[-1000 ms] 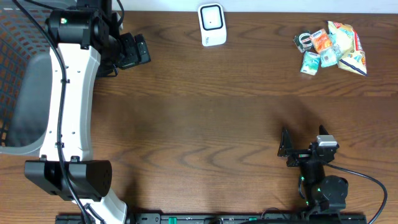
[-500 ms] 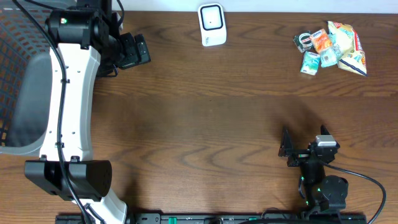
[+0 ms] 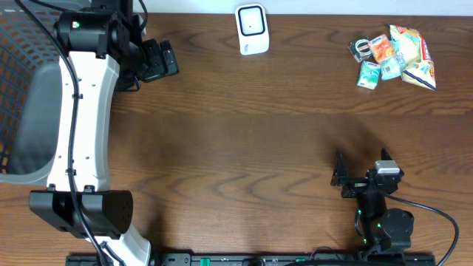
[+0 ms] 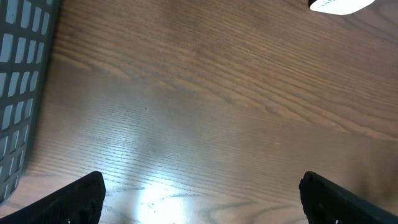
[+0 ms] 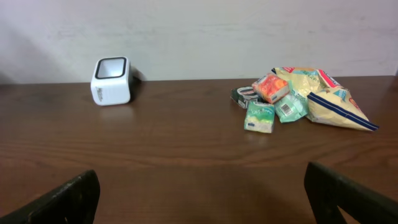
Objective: Scan the item barcode
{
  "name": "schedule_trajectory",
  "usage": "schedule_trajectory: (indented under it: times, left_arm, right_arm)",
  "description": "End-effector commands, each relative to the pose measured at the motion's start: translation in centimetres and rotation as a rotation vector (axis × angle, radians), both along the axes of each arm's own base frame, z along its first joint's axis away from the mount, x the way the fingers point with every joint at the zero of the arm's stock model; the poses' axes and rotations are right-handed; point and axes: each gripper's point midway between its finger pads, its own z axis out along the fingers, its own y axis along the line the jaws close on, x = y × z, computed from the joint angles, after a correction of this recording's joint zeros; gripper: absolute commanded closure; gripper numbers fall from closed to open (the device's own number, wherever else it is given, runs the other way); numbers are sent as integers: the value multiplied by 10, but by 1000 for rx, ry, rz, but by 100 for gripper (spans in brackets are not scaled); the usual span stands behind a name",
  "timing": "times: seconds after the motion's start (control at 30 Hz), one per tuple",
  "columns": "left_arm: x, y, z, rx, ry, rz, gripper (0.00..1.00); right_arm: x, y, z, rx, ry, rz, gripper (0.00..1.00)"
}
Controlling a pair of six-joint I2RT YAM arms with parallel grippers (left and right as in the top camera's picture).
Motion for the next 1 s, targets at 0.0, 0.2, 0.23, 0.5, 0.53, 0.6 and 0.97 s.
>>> schedule_trajectory:
  times: [0.0,0.2,0.23,0.5,0.53,0.6,0.97]
  left_arm:
    - [1,5,-1,14,4,5,2]
    - [1,5,-1,14,4,5,2]
    - [1,5,-1,14,4,5,2]
    - [-3,6,-3,19,22,-1,2]
    - [-3,6,-3,17,22,1,2]
    - [-3,6,-3,18,21,2,2]
    - [-15,-33,-1,64,17,-144,2]
  right_arm:
    - [-1,3,0,-11,-1,14,1]
    - [-1,3,0,-11,-1,14,1]
    - [-1,3,0,-11,-1,14,1]
    - [-1,3,0,-11,-1,14,1]
    - [-1,3,0,-11,-1,14,1]
    - [-1,3,0,-11,-1,14,1]
    - [-1,3,0,-11,-1,14,1]
